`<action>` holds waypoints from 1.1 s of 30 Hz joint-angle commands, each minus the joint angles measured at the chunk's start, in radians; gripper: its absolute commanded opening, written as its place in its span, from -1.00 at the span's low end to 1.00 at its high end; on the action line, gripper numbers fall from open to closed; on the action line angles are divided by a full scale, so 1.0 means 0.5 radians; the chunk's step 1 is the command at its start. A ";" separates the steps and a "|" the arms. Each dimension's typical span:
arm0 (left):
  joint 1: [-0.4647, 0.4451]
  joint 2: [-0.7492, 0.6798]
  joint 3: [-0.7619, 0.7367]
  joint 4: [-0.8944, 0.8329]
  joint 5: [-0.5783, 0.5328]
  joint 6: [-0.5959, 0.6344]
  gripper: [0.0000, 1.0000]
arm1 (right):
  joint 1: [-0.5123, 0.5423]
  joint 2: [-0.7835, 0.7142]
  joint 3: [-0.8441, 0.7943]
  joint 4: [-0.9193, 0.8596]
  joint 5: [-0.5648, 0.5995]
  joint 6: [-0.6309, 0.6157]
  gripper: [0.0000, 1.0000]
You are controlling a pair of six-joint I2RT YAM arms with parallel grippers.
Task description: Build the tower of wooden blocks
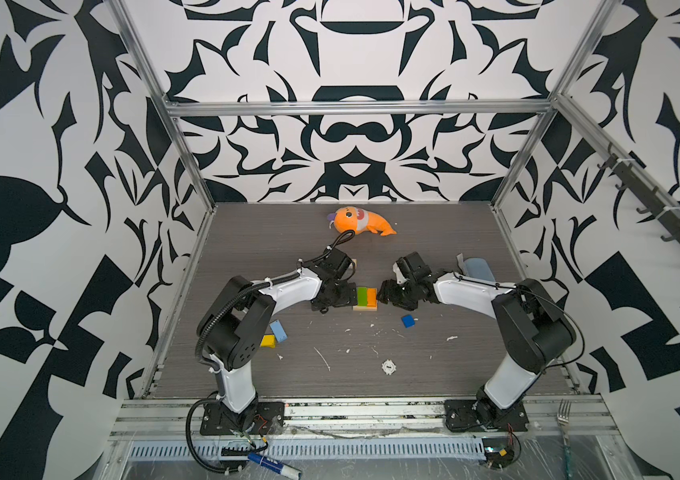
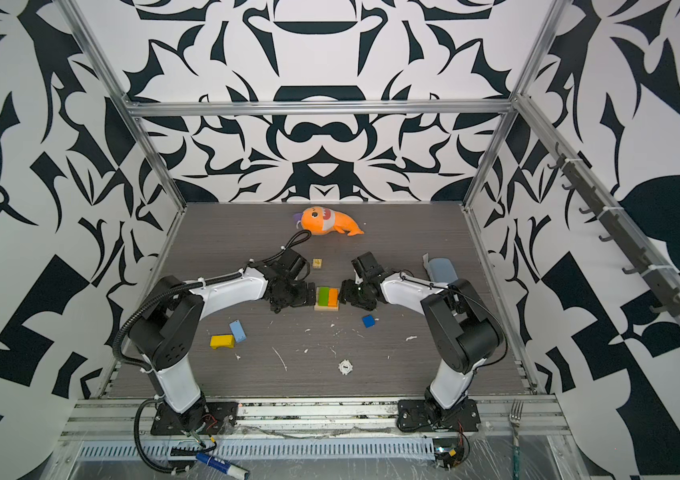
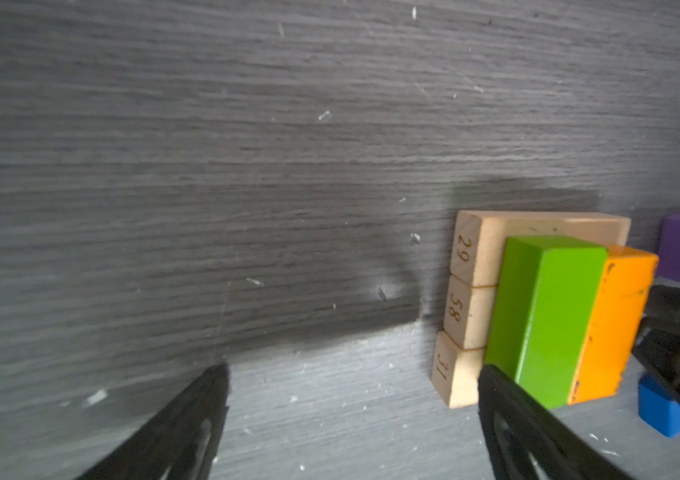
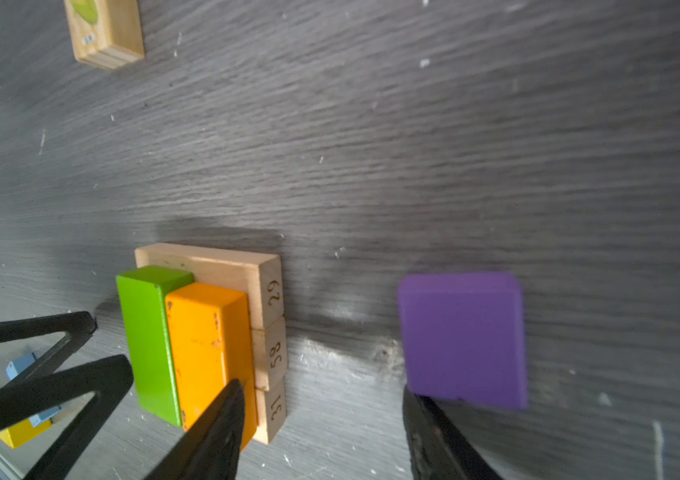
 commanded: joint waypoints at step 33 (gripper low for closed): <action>0.012 0.059 0.055 -0.018 0.041 -0.034 0.93 | 0.018 0.041 0.084 -0.061 0.068 -0.015 0.30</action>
